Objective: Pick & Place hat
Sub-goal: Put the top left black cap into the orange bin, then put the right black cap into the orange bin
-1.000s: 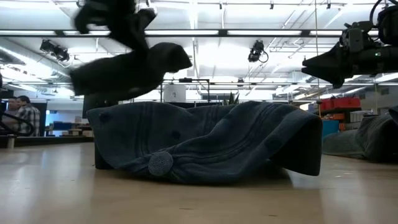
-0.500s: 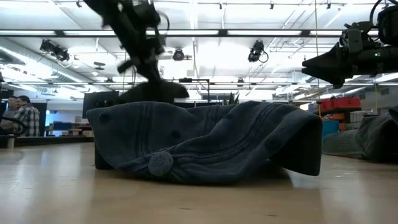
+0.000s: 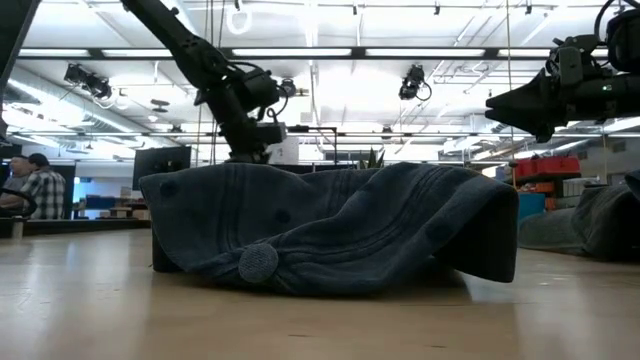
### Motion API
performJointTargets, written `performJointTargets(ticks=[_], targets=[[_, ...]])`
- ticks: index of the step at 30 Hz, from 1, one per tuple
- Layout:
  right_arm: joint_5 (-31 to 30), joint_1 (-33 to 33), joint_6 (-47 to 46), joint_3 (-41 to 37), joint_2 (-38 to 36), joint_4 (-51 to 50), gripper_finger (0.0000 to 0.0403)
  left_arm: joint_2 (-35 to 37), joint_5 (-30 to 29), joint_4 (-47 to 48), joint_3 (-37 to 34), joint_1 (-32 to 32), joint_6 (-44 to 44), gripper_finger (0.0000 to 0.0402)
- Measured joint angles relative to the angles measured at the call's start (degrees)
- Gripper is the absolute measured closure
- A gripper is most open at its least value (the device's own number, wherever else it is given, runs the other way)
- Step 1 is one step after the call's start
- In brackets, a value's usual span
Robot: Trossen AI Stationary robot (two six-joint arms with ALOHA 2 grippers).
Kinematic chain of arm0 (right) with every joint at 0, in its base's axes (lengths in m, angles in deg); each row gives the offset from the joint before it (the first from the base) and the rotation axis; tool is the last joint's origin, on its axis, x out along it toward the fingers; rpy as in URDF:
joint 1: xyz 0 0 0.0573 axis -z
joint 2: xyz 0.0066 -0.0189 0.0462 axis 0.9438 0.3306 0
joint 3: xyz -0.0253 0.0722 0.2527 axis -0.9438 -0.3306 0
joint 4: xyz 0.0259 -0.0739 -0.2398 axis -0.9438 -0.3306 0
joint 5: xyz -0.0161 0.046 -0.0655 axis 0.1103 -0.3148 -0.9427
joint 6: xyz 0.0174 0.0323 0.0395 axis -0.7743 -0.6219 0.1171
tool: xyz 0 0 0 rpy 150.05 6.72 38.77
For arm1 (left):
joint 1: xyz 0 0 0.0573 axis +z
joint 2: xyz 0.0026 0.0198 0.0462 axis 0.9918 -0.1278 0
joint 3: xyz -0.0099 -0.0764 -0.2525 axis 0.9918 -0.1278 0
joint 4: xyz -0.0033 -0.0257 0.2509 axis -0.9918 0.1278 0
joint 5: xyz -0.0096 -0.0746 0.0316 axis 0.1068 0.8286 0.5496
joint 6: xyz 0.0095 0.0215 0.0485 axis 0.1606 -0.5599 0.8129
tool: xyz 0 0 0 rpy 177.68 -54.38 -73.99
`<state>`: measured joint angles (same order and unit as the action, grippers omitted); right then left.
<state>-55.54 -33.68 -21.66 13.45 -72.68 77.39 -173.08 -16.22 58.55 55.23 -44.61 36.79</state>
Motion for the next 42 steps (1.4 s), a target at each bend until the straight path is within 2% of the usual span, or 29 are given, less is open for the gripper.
performJointTargets(ticks=[4,9,12,17,24,32,35,39,42], targets=[[0.02,0.00,0.00,0.01,0.00,0.00,0.0234,0.07,-2.75,0.18,0.00,-0.44,0.10,0.0322],[0.01,0.00,-0.01,0.00,0.02,0.00,0.0234,0.28,-11.41,1.62,0.02,-1.00,10.31,0.0288],[0.02,0.00,-0.02,0.00,0.02,0.02,0.0234,0.28,-15.61,1.54,0.02,-1.85,15.57,0.0279],[0.02,0.00,-0.44,0.01,0.02,0.02,0.0234,0.28,-23.48,1.33,0.02,-3.68,18.83,0.0283],[0.02,0.00,-0.45,0.01,0.04,0.02,0.0234,0.28,-24.12,2.08,0.02,-6.48,14.35,0.0281],[0.02,0.00,-0.44,-0.01,0.04,0.02,0.0234,0.40,-24.44,5.02,0.02,-9.75,24.63,0.0301],[0.02,0.02,-0.44,-0.01,0.04,0.02,0.0234,1.36,-27.26,4.84,0.15,-10.86,25.15,0.0318],[0.02,0.02,-0.44,0.01,0.04,0.02,0.0234,2.71,-32.10,4.85,1.53,-12.26,21.18,0.0336],[0.00,0.02,-0.44,0.00,0.07,0.01,0.0234,3.83,-32.14,5.11,3.22,-13.16,14.00,0.0342]])
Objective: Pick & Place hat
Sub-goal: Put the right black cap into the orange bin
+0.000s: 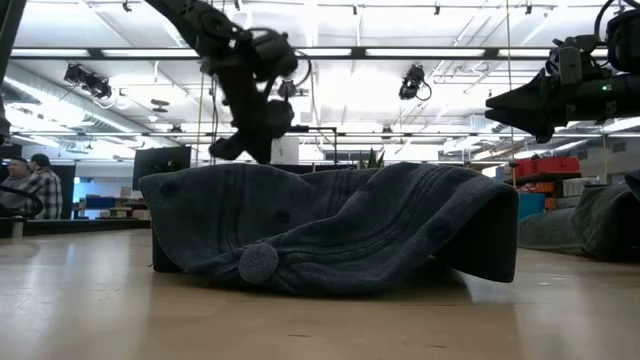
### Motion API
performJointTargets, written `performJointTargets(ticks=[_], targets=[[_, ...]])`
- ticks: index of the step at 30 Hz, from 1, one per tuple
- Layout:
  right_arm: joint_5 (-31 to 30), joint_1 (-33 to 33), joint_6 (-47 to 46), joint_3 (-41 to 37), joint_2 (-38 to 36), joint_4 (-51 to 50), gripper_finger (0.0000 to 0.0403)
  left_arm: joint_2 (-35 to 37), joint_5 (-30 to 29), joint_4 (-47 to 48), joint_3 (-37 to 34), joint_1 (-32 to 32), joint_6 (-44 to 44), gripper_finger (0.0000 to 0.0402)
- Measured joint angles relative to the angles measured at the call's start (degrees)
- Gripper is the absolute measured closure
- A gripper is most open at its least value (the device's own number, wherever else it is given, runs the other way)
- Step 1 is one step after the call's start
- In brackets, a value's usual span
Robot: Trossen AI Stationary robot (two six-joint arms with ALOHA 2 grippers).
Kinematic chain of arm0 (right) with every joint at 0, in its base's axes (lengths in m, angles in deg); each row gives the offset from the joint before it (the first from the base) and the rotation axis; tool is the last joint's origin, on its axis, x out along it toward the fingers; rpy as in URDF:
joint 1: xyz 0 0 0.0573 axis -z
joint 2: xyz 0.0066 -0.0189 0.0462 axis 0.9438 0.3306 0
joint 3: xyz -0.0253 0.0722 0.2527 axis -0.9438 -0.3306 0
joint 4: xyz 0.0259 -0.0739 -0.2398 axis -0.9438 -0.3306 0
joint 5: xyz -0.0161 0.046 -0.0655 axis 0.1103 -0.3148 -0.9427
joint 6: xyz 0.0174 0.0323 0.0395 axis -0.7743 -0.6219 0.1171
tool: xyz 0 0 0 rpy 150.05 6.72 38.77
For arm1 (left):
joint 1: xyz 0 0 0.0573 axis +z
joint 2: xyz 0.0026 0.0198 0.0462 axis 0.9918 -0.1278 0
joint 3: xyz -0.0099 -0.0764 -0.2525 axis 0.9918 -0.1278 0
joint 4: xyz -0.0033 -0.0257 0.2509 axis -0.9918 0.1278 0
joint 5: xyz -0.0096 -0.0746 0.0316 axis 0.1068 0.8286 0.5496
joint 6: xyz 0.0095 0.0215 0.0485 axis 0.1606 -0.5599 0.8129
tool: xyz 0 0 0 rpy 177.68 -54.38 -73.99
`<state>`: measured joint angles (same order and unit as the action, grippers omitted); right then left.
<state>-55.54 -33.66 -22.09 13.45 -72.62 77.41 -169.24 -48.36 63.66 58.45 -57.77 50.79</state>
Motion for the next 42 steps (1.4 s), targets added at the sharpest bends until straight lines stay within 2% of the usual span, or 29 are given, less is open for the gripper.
performJointTargets(ticks=[9,14,16,20,26,29,31,36,39,42], targets=[[0.17,0.00,-1.67,0.01,0.11,0.01,0.0234,7.31,5.61,1.88,1.85,-2.46,-38.60,0.0344],[2.59,-0.49,-2.56,0.01,0.11,0.27,0.0234,14.19,17.02,5.78,1.47,-4.20,-56.54,0.0344],[3.20,-1.25,-2.11,0.00,0.11,0.30,0.0234,16.84,18.55,5.93,-0.24,-5.53,-60.86,0.0344],[4.48,-4.15,4.21,1.79,0.17,0.78,0.0234,20.74,18.21,-1.21,-8.27,-8.92,-62.74,0.0344],[7.87,-10.13,6.84,10.73,3.03,-1.23,0.0234,22.20,18.83,-30.72,-24.60,-13.09,-63.55,0.0344],[8.69,-13.65,8.04,15.82,8.19,-4.58,0.0237,21.85,18.90,-46.00,-28.07,-13.68,-65.77,0.0344],[8.09,-16.01,7.93,19.37,13.11,-7.47,0.0242,21.91,18.75,-52.93,-28.37,-13.51,-65.75,0.0344],[4.13,-22.01,4.62,28.31,29.03,-17.70,0.0250,22.99,17.57,-55.61,-28.40,-12.66,-61.42,0.0344],[4.76,-25.38,-0.35,33.64,39.24,-24.57,0.0245,22.92,14.44,-54.99,-28.43,-11.39,-61.13,0.0344],[5.11,-28.67,-4.53,38.68,48.74,-35.14,0.0233,22.86,13.86,-54.19,-28.44,-9.68,-60.73,0.0344]])
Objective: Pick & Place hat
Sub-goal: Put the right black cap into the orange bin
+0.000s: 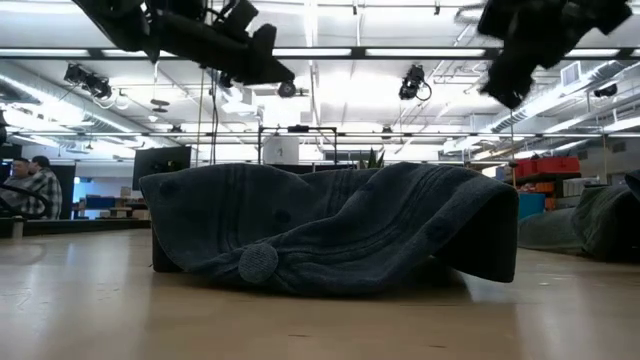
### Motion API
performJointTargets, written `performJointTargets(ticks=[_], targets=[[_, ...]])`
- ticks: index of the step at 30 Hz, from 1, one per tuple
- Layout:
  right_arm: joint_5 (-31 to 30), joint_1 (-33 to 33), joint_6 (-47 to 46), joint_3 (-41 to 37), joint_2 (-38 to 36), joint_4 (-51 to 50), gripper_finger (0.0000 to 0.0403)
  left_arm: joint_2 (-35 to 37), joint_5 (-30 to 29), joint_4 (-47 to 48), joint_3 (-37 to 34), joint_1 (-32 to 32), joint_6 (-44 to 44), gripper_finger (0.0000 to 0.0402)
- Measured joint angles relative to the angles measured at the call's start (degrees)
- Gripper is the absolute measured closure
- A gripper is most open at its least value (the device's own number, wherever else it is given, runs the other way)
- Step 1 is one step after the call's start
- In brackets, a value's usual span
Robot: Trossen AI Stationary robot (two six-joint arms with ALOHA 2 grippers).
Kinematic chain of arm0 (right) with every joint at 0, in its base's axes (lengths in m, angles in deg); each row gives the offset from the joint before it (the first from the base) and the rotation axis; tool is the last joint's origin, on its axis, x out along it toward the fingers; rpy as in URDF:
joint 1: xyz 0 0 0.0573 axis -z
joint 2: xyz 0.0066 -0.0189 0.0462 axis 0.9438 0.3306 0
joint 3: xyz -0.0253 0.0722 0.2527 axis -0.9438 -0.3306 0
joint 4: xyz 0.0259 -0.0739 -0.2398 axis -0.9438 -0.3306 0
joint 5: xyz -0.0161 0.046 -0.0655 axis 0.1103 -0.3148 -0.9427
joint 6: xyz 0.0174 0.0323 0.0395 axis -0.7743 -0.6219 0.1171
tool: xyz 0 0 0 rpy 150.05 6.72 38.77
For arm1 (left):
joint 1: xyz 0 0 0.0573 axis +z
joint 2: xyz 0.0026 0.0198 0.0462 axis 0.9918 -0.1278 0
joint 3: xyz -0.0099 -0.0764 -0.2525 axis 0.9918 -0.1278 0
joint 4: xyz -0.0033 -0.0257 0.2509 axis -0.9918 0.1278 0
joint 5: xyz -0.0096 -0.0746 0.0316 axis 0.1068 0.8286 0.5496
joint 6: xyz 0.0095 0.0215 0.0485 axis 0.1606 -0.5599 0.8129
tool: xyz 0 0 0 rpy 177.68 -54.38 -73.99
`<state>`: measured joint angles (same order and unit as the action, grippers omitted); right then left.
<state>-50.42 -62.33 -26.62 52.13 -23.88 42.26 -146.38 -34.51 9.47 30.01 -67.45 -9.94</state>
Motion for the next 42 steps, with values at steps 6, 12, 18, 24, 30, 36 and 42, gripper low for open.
performJointTargets(ticks=[6,12,18,24,30,36,42], targets=[[-0.02,-5.23,-0.41,7.02,13.30,-17.64,0.0201,-0.12,0.03,2.89,0.00,2.49,-0.40,0.0344],[-0.55,-7.74,-8.42,10.34,19.52,-30.05,0.0177,-0.12,0.01,5.87,0.00,3.01,-0.45,0.0344],[-5.32,-12.05,-18.92,4.49,21.34,-34.05,0.0178,-0.12,0.03,8.13,0.00,2.95,-0.52,0.0344],[-5.66,-12.31,-26.33,-1.64,21.46,-29.55,0.0187,-0.12,0.60,8.12,0.00,2.95,-0.53,0.0344],[-6.85,-12.31,-29.38,-5.16,21.44,-26.35,0.0209,-0.12,2.35,8.12,0.00,2.95,-0.44,0.0344],[-5.29,-12.22,-30.54,-4.36,21.40,-24.75,0.0322,-0.12,2.35,8.12,0.00,2.95,-0.41,0.0344],[-3.95,-12.22,-31.04,2.50,21.40,-19.73,0.0386,0.47,2.33,8.20,0.00,2.15,0.01,0.0344]])
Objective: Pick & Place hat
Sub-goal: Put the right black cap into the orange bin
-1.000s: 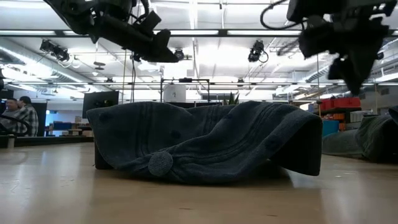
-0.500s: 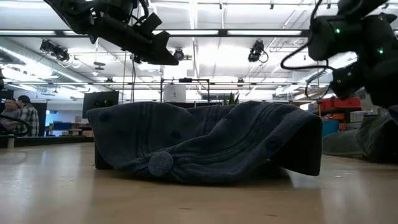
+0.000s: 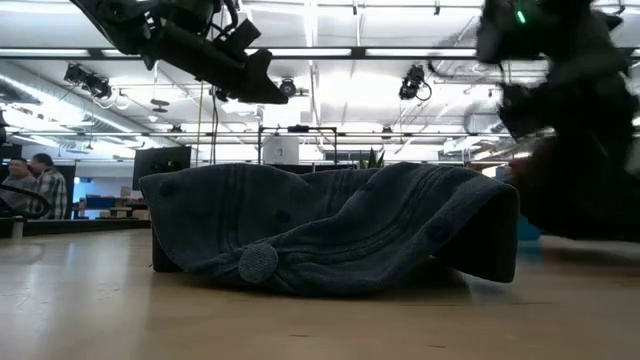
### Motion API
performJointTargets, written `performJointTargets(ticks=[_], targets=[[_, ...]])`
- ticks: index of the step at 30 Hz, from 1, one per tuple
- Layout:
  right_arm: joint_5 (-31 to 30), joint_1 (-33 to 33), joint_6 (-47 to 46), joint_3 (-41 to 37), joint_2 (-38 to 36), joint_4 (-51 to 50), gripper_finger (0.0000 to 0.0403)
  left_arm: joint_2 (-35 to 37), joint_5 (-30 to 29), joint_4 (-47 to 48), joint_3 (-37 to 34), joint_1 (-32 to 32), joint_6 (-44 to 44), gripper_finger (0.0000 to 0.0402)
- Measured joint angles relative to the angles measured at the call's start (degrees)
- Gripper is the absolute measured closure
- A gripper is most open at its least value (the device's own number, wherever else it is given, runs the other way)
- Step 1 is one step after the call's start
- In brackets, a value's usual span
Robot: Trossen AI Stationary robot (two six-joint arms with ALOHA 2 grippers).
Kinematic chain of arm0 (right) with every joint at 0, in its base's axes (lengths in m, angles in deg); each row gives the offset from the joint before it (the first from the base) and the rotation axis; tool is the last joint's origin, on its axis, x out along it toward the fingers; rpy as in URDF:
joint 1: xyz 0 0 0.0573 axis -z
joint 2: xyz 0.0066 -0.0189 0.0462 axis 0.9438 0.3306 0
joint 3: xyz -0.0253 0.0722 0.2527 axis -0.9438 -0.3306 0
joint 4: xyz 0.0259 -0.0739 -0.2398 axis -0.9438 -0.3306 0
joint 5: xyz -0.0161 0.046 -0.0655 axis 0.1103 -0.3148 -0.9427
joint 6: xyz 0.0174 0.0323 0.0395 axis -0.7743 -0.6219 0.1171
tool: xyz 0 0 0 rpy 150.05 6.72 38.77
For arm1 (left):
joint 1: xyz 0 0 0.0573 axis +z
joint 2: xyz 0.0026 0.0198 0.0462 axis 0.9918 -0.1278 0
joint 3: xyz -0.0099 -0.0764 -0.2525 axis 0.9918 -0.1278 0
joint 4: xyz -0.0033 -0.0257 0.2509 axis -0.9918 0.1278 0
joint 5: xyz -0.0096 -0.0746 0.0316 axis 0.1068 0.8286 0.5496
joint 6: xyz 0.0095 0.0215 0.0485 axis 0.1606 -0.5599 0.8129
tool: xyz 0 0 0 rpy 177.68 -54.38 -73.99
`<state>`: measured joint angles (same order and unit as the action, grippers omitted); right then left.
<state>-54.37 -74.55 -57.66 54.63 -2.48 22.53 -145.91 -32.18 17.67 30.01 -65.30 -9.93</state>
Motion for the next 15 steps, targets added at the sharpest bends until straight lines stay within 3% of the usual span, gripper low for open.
performJointTargets(ticks=[4,6,12,15], targets=[[-2.37,0.00,4.63,9.39,0.00,-0.18,0.0398,2.31,0.00,-0.03,0.00,-1.20,0.07,0.0344],[-7.53,-0.04,8.34,14.37,-0.01,1.67,0.0397,4.10,0.01,-0.04,0.00,-2.04,0.47,0.0344],[-39.49,1.06,22.35,21.66,0.32,14.08,0.0400,11.62,-3.97,-0.28,0.00,-5.54,12.02,0.0344],[-51.39,4.14,28.74,21.69,2.37,24.91,0.0401,15.22,-8.05,-0.30,0.00,-6.75,15.59,0.0344]])
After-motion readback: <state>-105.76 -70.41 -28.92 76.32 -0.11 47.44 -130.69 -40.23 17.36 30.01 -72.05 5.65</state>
